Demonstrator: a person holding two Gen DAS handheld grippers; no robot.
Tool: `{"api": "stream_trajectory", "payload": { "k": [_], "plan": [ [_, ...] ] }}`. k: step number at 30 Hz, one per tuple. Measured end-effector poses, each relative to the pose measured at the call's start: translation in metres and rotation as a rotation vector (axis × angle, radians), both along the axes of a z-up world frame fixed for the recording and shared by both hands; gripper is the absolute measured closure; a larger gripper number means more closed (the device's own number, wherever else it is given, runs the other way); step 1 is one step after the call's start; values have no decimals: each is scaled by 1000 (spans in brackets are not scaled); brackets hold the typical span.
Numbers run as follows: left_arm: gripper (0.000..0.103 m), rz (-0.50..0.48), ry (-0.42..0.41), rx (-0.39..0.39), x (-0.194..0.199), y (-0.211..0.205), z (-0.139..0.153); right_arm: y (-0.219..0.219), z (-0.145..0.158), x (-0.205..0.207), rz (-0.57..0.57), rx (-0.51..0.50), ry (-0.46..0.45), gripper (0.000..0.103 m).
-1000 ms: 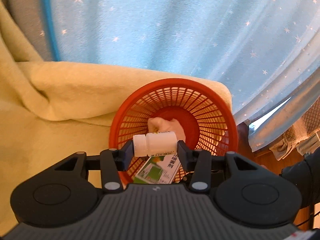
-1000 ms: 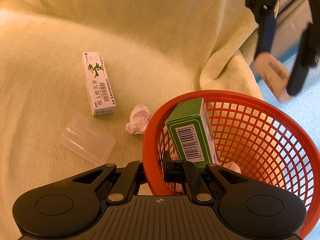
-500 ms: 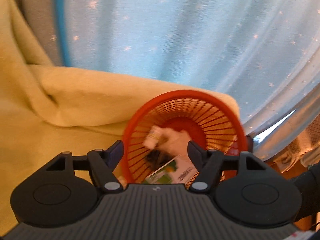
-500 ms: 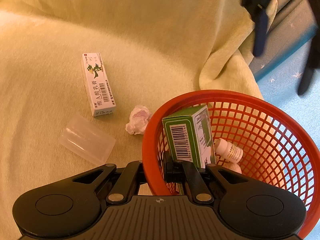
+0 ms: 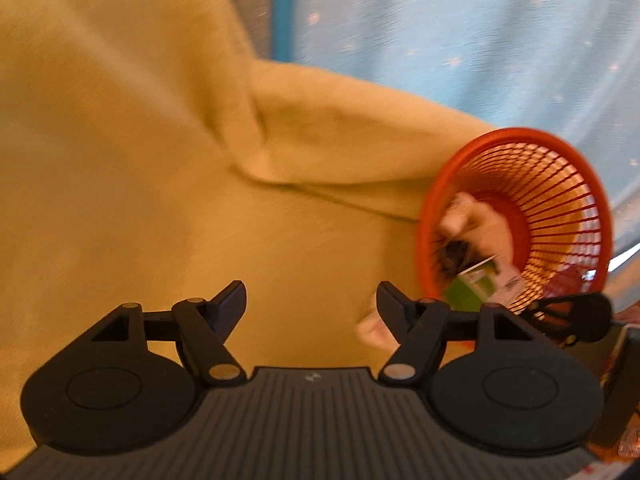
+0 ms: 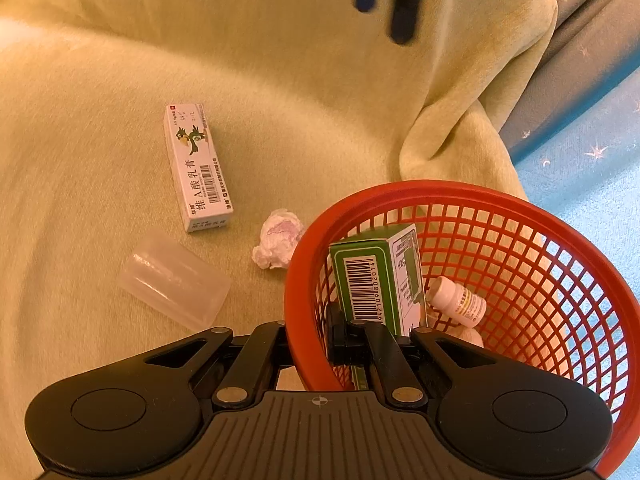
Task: Organize objects
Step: 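Move the left tool to the white ointment box with green bird, then close the left tool on the white ointment box and lift it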
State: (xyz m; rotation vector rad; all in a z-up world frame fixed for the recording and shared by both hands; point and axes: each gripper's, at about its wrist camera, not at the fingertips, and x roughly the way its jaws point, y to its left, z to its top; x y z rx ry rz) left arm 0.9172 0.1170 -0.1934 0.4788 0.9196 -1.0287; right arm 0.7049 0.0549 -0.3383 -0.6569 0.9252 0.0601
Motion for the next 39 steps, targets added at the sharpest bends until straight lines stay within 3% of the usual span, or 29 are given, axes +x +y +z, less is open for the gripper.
{"api": "stream_trajectory", "payload": {
  "k": [6, 19, 24, 29, 34, 39],
  "plan": [
    [33, -92, -47, 79, -5, 18, -22, -1, 0, 0, 5, -3, 1, 102],
    [30, -559, -159, 278, -46, 15, -106, 0, -2, -3, 10, -7, -3, 102],
    [31, -651, -172, 312, -52, 12, -134, 1, -2, -4, 8, -8, -6, 102],
    [41, -728, -184, 351, -57, 11, -153, 0, -2, -4, 5, -5, -8, 102],
    [57, -749, -184, 363, -55, 8, -160, 0, -2, -4, 4, -2, -10, 102],
    [59, -750, -182, 376, -55, 6, -166, -1, -1, -1, -2, 6, -10, 102]
  ]
}}
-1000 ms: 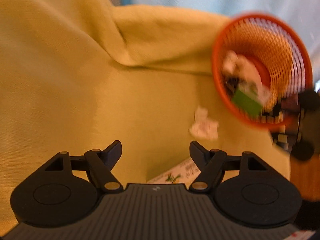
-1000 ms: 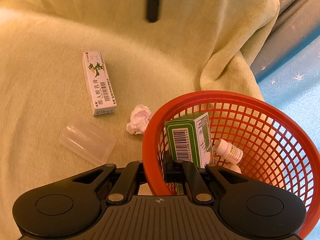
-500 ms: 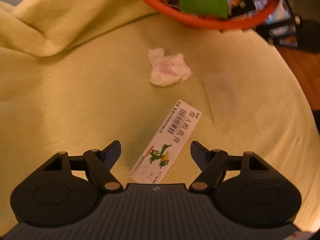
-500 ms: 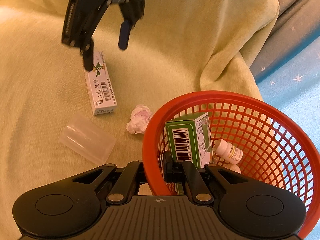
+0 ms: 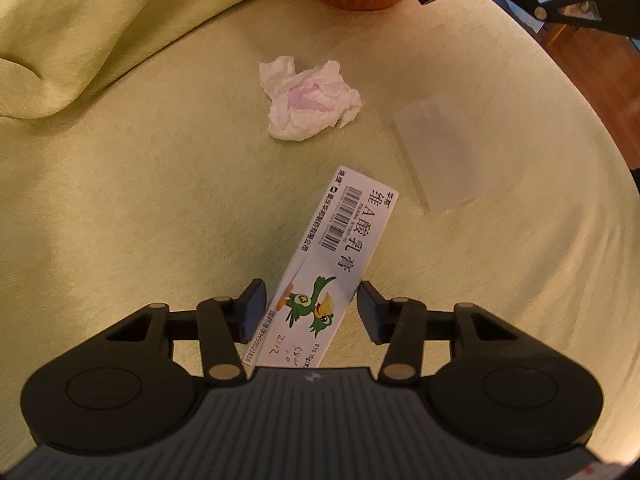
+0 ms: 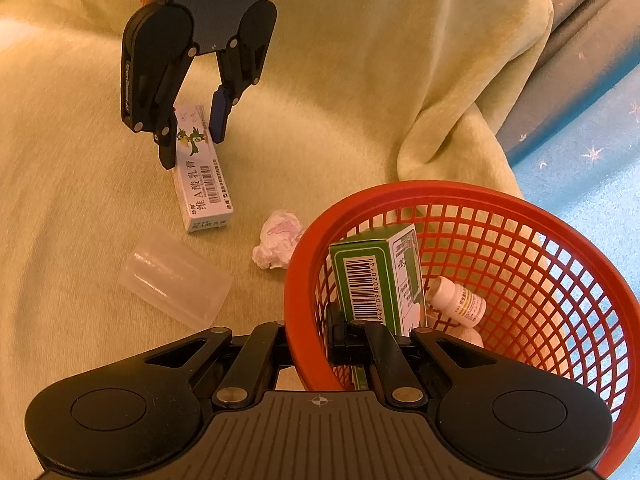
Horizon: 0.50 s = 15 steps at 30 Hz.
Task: Organize objects
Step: 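Close the left tool on the white ointment box and lift it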
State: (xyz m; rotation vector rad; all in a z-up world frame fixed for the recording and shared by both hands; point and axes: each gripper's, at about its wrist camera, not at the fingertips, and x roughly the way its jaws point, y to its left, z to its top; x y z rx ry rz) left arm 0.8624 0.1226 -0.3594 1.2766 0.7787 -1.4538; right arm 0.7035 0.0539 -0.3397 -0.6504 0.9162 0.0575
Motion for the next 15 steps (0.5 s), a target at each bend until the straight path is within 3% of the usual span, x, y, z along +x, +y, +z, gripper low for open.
{"api": "stream_trajectory", "payload": {
  "k": [7, 15],
  "plan": [
    [67, 30, 24, 30, -1, 0, 2, -2, 2, 3, 0, 1, 1, 101],
    [70, 171, 98, -6, 2, 11, 26, -4, 2, 5, -4, 6, 2, 101]
  ]
}}
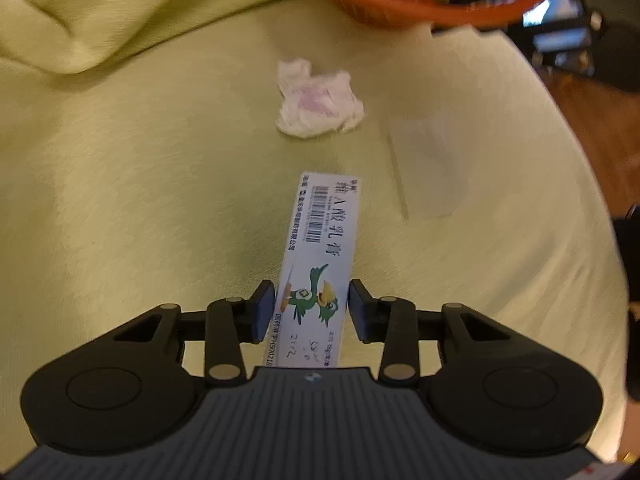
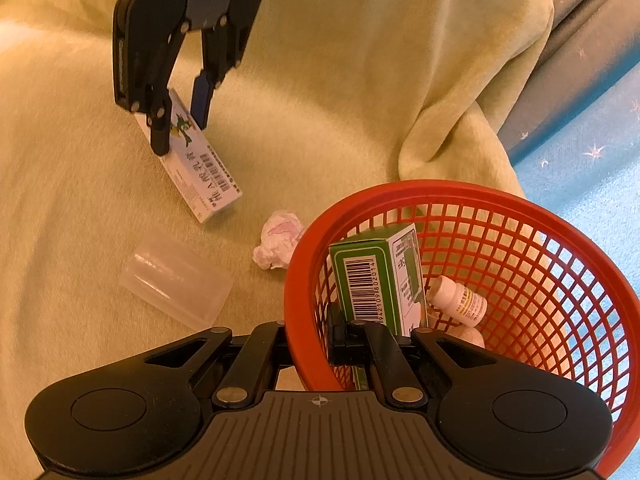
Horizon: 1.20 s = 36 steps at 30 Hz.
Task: Organize objects
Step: 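Close the left tool on the white ointment box and lift it, then carry the ointment box over the wastebasket and open the left tool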
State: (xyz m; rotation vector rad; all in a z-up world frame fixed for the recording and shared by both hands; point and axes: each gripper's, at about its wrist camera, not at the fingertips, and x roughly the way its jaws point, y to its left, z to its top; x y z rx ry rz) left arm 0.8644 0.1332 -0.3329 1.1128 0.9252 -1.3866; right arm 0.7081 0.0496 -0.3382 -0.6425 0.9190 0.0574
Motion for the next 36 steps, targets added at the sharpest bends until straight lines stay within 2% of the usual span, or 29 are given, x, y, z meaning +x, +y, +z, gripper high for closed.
{"api": "stream_trajectory", "payload": {
  "k": [10, 15, 28, 36],
  "plan": [
    [70, 136, 19, -88, 8, 9, 51, 1, -1, 1, 1, -3, 4, 101],
    [70, 161, 5, -150, 5, 6, 84, 2, -1, -1, 3, -5, 6, 101],
    [70, 68, 6, -304, -15, -38, 157, 4, 1, -1, 3, -8, 14, 101],
    [70, -10, 21, -341, -35, -77, 171, 2, 2, 0, -3, 0, 13, 101]
  ]
}}
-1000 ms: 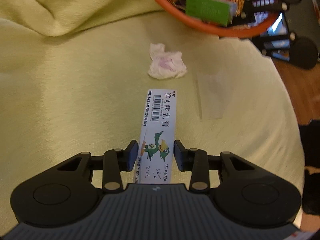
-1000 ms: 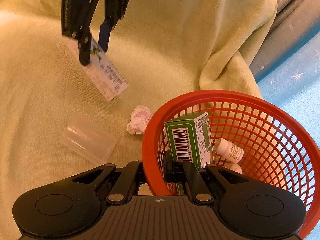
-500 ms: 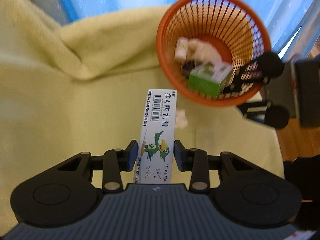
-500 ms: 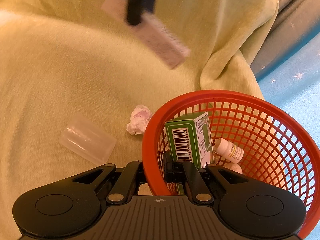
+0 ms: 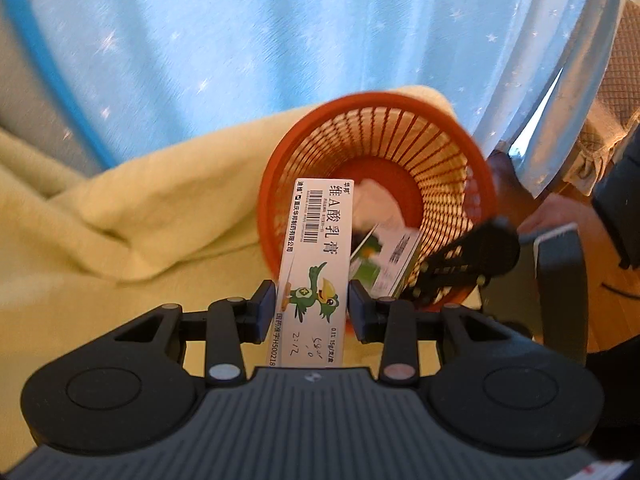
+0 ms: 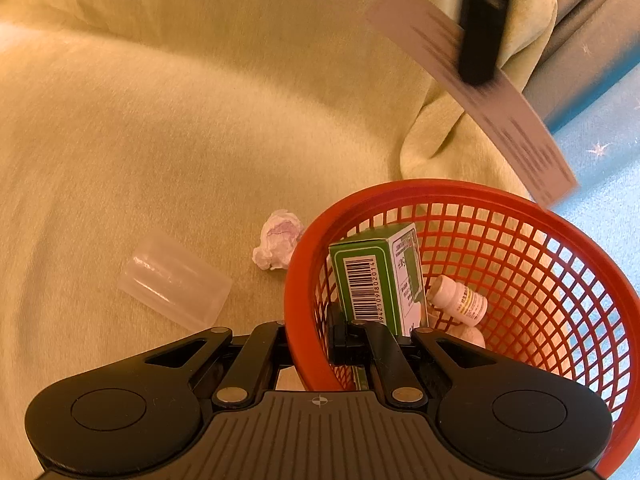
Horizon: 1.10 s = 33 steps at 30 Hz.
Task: Organize objects
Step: 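Carry the ointment box over the wastebasket and open the left tool, then move the left tool to the clear plastic cup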
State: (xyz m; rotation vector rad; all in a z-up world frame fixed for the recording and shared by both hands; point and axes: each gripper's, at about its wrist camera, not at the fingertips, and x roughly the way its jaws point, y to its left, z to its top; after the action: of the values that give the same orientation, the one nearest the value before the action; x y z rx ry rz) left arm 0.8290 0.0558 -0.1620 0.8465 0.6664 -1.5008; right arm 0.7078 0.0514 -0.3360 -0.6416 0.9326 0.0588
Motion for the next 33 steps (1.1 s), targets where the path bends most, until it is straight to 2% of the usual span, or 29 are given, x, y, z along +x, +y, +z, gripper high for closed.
{"api": "stream_trajectory", "payload": {
  "k": [9, 11, 16, 33],
  "plan": [
    [68, -58, 41, -42, -23, -41, -2, -3, 1, 0, -1, 10, -3, 101],
    [59, -51, 56, -78, -25, -46, -1, -3, 1, 0, -1, 10, -3, 101],
    [59, 23, 70, -106, -15, -40, 1, -5, 1, 1, -2, 14, -3, 101],
    [59, 221, 18, -42, 32, 15, -4, -6, 2, 1, -3, 13, -1, 101]
  ]
}}
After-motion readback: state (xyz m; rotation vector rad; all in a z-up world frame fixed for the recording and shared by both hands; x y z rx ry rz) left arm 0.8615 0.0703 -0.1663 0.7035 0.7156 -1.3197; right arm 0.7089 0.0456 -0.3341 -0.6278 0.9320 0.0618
